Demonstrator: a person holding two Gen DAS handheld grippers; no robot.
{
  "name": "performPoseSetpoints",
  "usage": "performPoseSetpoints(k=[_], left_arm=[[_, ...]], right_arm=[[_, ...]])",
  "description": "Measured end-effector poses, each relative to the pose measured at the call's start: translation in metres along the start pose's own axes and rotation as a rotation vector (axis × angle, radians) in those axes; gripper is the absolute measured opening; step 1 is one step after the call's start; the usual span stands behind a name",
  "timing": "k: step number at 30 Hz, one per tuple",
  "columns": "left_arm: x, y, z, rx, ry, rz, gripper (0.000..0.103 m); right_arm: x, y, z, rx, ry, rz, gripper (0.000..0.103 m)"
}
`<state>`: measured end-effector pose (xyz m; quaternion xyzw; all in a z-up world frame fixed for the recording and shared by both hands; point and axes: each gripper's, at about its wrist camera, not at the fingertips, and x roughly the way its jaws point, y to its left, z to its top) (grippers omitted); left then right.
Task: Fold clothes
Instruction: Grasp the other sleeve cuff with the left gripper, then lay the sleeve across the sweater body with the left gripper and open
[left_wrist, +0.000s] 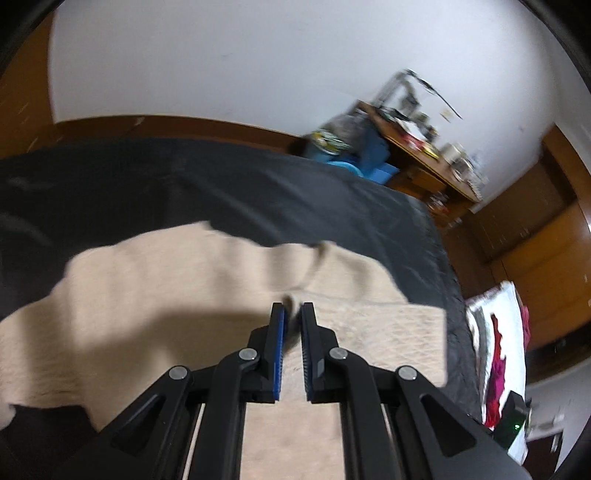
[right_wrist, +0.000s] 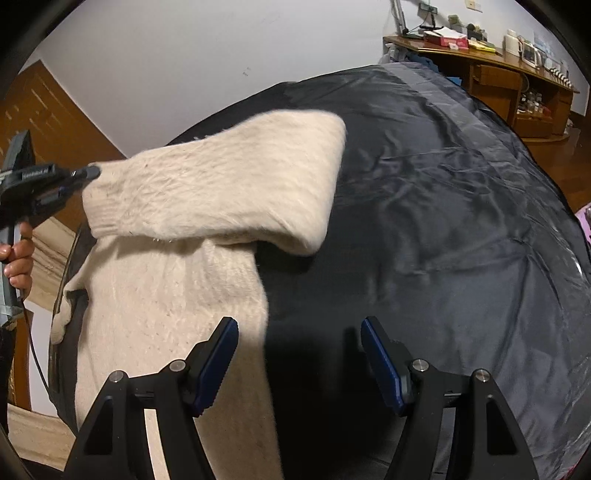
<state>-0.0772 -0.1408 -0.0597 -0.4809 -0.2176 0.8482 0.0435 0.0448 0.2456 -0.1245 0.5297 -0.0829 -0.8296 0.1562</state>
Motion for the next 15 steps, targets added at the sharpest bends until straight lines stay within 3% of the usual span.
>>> performPoseSetpoints(k=[5, 10, 11, 13, 14, 15], left_arm=[[-0.002, 0.04, -0.005, -0.057, 0.003, 0.019, 0.01], [0.018, 0.047, -0.011, -0.066, 0.066, -0.05, 0.011], [0.025, 0.044, -0.012, -0.06, 0.078, -0.062, 0.017], [0.038, 0.038, -0.014, -0.047, 0.101, -0.088, 0.041], [0.045, 0.035, -0.015, -0.04, 0.11, -0.104, 0.063], [0.05, 0.031, -0.016, -0.035, 0.115, -0.119, 0.074]], right_arm=[[0.009, 0.018, 0.006, -0.014, 0.005, -0.012, 0.071], [0.014, 0.025, 0.013, -0.009, 0.006, -0.039, 0.071], [0.015, 0.026, 0.014, -0.003, 0.007, -0.04, 0.071], [0.014, 0.027, 0.016, 0.001, 0.006, -0.045, 0.071], [0.014, 0.029, 0.016, -0.002, 0.007, -0.049, 0.071], [0.014, 0.031, 0.015, -0.005, 0.007, -0.053, 0.071]])
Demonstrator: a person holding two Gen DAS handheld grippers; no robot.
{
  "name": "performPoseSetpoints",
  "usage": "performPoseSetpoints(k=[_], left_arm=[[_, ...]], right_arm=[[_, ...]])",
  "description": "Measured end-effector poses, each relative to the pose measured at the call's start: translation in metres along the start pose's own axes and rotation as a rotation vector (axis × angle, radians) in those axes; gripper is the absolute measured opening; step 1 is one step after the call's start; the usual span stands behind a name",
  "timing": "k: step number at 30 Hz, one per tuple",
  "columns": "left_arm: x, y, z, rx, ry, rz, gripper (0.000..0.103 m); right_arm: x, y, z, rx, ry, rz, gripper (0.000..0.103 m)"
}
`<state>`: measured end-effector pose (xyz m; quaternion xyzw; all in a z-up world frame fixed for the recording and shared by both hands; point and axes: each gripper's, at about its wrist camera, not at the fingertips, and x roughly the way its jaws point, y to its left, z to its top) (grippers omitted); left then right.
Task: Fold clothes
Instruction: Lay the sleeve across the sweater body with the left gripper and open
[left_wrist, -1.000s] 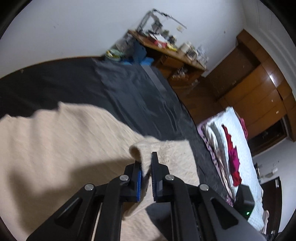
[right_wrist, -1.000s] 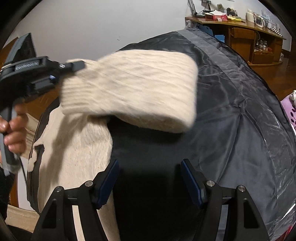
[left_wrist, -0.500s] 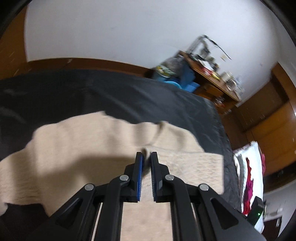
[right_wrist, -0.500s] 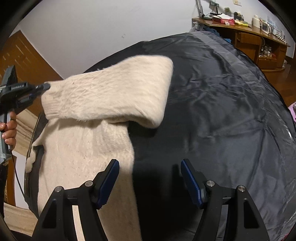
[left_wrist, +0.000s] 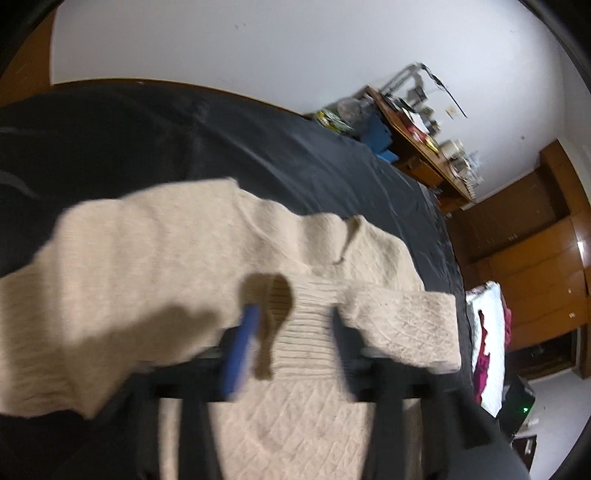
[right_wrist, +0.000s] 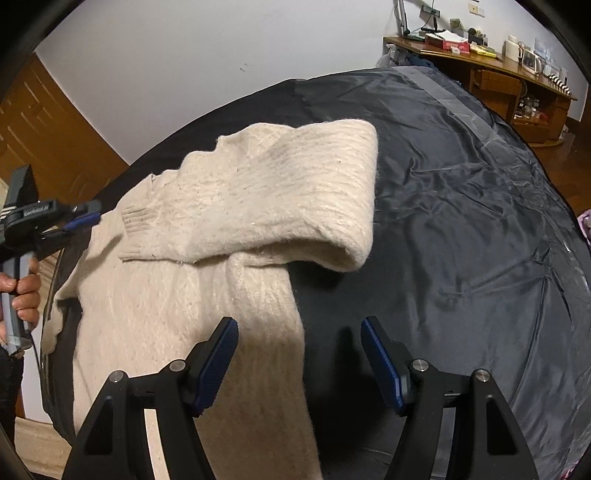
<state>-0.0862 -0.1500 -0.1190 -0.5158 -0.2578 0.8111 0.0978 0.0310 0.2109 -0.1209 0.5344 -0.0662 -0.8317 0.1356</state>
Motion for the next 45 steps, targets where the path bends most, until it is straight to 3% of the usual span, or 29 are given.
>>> performPoseSetpoints(k=[3, 5, 10, 11, 12, 13, 15, 21, 26, 30, 35, 38, 41, 45], left_arm=[[0.015, -0.01, -0.001, 0.024, 0.018, -0.036, 0.077], [0.029, -0.013, 0.0, 0.03, 0.04, -0.014, 0.077], [0.057, -0.006, 0.0, -0.034, 0.093, -0.05, 0.074], [0.061, -0.005, 0.0, -0.042, 0.103, -0.058, 0.057], [0.063, -0.006, 0.0, -0.043, 0.114, -0.064, 0.026], [0.066, -0.006, 0.0, -0.045, 0.126, -0.069, 0.013], [0.065, -0.007, -0.001, -0.048, 0.124, -0.08, 0.011], [0.015, -0.003, 0.008, -0.043, -0.012, -0.055, 0.01], [-0.036, 0.025, 0.017, -0.095, -0.107, 0.009, 0.01], [-0.046, 0.045, 0.01, -0.111, -0.09, 0.065, 0.01], [-0.032, 0.07, -0.005, -0.131, -0.039, 0.14, 0.011], [-0.023, 0.071, -0.009, -0.126, -0.021, 0.181, 0.016], [-0.02, 0.071, -0.008, -0.103, -0.019, 0.205, 0.028], [-0.022, 0.067, -0.004, -0.066, -0.033, 0.214, 0.047]], right_arm=[[-0.001, 0.006, -0.003, -0.013, 0.004, -0.012, 0.071], [-0.001, 0.007, -0.005, -0.011, 0.007, -0.02, 0.071], [-0.006, 0.001, -0.01, 0.017, 0.01, -0.035, 0.071], [-0.006, 0.0, -0.011, 0.021, 0.009, -0.039, 0.071], [-0.007, -0.001, -0.011, 0.024, 0.009, -0.041, 0.071], [-0.008, -0.001, -0.012, 0.028, 0.008, -0.044, 0.071], [-0.009, -0.002, -0.013, 0.034, 0.009, -0.049, 0.071], [-0.011, 0.0, -0.011, 0.034, -0.003, -0.067, 0.071], [-0.011, 0.002, -0.004, 0.031, -0.018, -0.072, 0.071], [-0.008, 0.014, 0.005, 0.006, -0.026, -0.066, 0.071], [-0.009, 0.034, 0.02, -0.039, -0.06, -0.058, 0.071], [-0.014, 0.048, 0.037, -0.051, -0.113, -0.063, 0.071], [-0.015, 0.067, 0.06, -0.061, -0.161, -0.018, 0.071], [0.012, 0.098, 0.081, -0.147, -0.13, 0.022, 0.071]])
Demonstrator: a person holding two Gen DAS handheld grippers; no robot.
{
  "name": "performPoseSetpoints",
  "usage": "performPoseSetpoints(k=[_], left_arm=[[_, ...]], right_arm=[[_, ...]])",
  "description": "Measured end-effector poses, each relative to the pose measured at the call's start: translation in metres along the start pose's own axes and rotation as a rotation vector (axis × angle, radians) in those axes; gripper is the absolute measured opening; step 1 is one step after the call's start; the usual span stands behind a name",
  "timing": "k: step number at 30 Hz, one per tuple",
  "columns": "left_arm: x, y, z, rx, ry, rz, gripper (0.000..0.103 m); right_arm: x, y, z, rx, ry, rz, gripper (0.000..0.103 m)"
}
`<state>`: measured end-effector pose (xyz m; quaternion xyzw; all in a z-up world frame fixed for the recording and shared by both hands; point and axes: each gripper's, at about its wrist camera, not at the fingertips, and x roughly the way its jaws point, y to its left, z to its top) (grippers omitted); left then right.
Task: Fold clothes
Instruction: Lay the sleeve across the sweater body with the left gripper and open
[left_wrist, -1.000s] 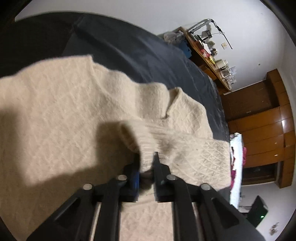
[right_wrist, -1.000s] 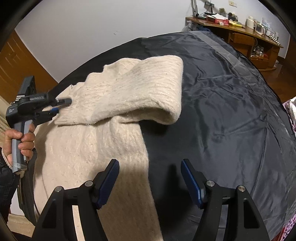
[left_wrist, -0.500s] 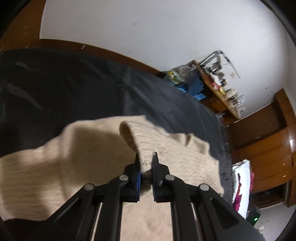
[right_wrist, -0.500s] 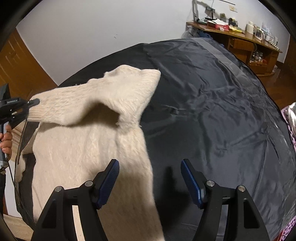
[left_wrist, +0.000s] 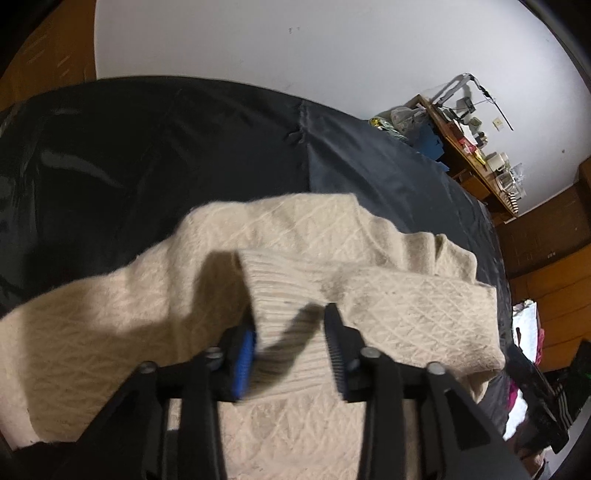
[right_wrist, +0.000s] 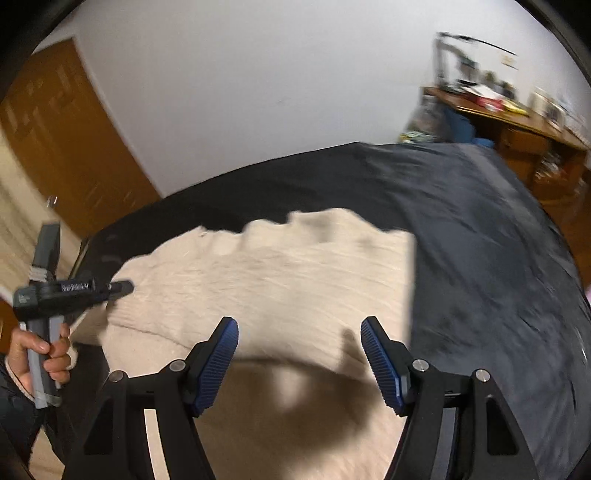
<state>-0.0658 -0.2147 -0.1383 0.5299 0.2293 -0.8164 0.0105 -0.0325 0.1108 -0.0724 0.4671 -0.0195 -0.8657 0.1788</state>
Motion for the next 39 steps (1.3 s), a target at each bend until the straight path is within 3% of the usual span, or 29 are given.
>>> performPoseSetpoints(k=[5, 12, 16, 18, 20, 26, 28, 33, 35, 39], left_arm=[[0.009, 0.0, 0.001, 0.013, 0.014, 0.032, 0.048], [0.012, 0.012, -0.003, -0.013, 0.022, 0.04, 0.048], [-0.012, 0.005, 0.0, 0.001, -0.053, 0.036, 0.051], [-0.018, -0.004, 0.0, 0.027, -0.083, 0.022, 0.069], [-0.02, -0.014, 0.0, 0.056, -0.101, 0.009, 0.078], [0.026, -0.026, -0.004, 0.089, -0.009, 0.053, 0.078], [0.032, -0.026, -0.008, 0.118, -0.022, 0.074, 0.079], [0.03, -0.034, -0.01, 0.156, -0.011, 0.119, 0.079], [0.022, -0.034, -0.011, 0.127, -0.01, 0.116, 0.079], [-0.002, -0.03, -0.025, 0.066, -0.026, 0.083, 0.079]], right_arm=[[0.053, 0.001, -0.012, -0.043, 0.16, -0.116, 0.071], [0.062, -0.008, -0.016, -0.108, 0.172, -0.14, 0.08], [0.057, -0.005, -0.005, -0.092, 0.18, -0.138, 0.08], [0.047, 0.001, 0.004, -0.089, 0.143, -0.136, 0.08], [0.043, 0.008, 0.014, -0.098, 0.117, -0.124, 0.08], [0.082, 0.005, 0.009, -0.124, 0.206, -0.131, 0.082], [0.082, 0.007, 0.007, -0.164, 0.176, -0.141, 0.085], [0.083, 0.01, 0.009, -0.18, 0.191, -0.146, 0.088], [0.076, 0.01, 0.011, -0.166, 0.201, -0.157, 0.088], [0.038, 0.014, -0.005, -0.157, 0.175, -0.088, 0.088]])
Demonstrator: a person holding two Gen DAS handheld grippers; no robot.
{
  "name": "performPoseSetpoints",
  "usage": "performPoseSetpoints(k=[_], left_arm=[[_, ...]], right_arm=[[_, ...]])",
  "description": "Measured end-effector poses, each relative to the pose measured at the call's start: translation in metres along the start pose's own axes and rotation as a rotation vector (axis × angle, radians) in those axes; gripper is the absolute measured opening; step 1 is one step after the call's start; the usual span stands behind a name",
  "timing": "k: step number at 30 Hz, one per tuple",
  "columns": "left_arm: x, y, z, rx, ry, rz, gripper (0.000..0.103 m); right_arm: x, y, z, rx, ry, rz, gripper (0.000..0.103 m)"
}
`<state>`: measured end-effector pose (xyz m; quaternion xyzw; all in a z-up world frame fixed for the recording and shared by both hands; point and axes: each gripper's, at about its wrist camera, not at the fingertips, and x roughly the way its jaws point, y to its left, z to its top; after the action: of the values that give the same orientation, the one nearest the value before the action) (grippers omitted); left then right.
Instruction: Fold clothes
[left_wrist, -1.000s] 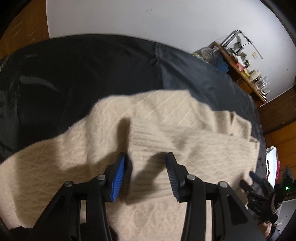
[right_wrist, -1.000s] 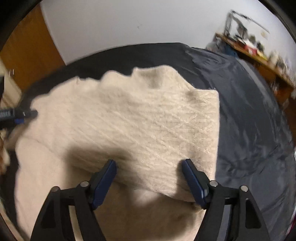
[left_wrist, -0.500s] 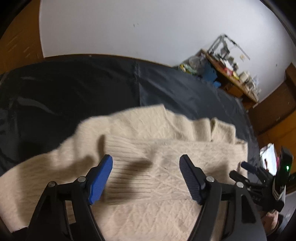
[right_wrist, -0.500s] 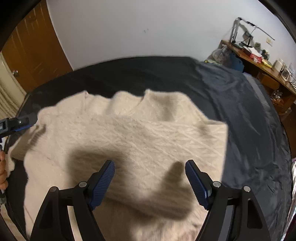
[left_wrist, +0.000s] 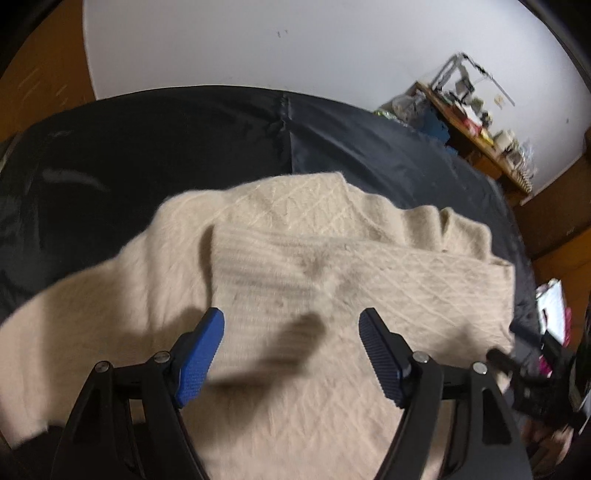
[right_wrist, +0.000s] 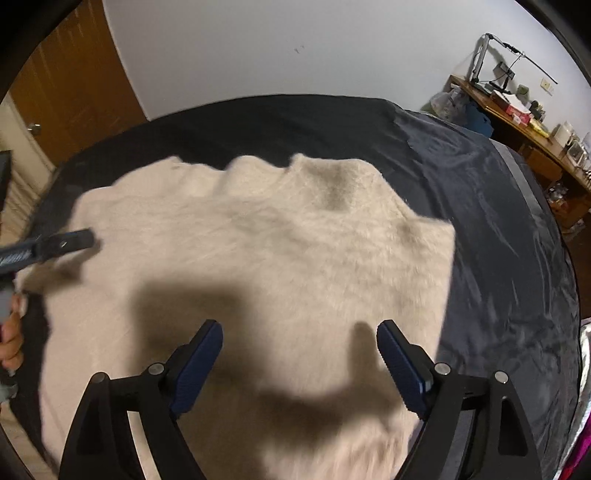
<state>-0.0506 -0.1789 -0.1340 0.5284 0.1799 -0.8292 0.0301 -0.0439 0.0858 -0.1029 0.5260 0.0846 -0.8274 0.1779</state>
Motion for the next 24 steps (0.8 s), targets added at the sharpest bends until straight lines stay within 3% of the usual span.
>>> performPoseSetpoints(k=[5, 8, 11, 13, 19, 24], left_arm=[[-0.016, -0.013, -0.036, 0.004, 0.021, 0.006, 0.079], [-0.015, -0.019, -0.06, 0.005, 0.035, 0.028, 0.079], [-0.009, -0.019, -0.079, -0.019, 0.057, 0.065, 0.079], [-0.009, -0.021, -0.089, -0.025, 0.039, 0.085, 0.079], [-0.016, -0.033, -0.112, -0.016, 0.03, 0.165, 0.079], [-0.036, -0.032, -0.135, -0.112, 0.02, 0.154, 0.079]], right_arm=[[-0.016, 0.012, -0.049, -0.074, 0.038, 0.075, 0.088], [-0.007, 0.016, -0.083, -0.15, 0.09, 0.076, 0.088], [-0.005, 0.021, -0.1, -0.271, 0.052, 0.031, 0.091], [0.0, 0.013, -0.1, -0.268, 0.041, 0.037, 0.103], [0.004, 0.001, -0.09, -0.33, 0.036, 0.048, 0.102], [0.005, -0.011, -0.081, -0.351, 0.058, 0.049, 0.102]])
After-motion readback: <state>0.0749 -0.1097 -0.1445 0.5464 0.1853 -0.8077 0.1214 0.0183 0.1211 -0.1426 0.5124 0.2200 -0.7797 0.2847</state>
